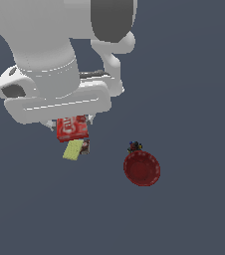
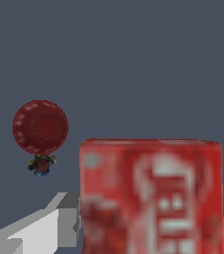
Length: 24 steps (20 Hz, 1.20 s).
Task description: Pick up a designated object from a clutter of objects.
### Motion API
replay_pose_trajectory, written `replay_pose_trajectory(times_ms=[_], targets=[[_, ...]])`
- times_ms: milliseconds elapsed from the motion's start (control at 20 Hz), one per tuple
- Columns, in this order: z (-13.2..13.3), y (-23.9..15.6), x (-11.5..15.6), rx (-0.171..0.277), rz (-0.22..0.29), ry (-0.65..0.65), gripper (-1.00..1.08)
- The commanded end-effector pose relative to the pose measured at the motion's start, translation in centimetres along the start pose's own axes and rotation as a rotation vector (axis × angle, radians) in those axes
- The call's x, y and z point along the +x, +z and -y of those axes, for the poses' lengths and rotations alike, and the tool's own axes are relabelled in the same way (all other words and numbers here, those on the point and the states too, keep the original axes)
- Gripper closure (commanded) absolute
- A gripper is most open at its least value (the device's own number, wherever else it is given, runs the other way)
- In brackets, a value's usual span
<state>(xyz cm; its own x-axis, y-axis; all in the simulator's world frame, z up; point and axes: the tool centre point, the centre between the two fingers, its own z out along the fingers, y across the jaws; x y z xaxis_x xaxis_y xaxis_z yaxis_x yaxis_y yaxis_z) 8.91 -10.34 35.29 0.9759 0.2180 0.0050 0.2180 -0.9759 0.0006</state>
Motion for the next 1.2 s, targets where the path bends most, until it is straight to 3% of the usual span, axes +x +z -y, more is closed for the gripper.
replay_pose_trajectory(times_ms=[0, 550, 1150], targets=[[-0.6, -1.6, 0.5, 0.000, 0.002, 0.000, 1.08], [-2.7, -6.4, 2.0, 0.000, 0.004, 0.000, 1.08], [-3.4, -8.0, 2.6, 0.001, 0.005, 0.000, 1.08]])
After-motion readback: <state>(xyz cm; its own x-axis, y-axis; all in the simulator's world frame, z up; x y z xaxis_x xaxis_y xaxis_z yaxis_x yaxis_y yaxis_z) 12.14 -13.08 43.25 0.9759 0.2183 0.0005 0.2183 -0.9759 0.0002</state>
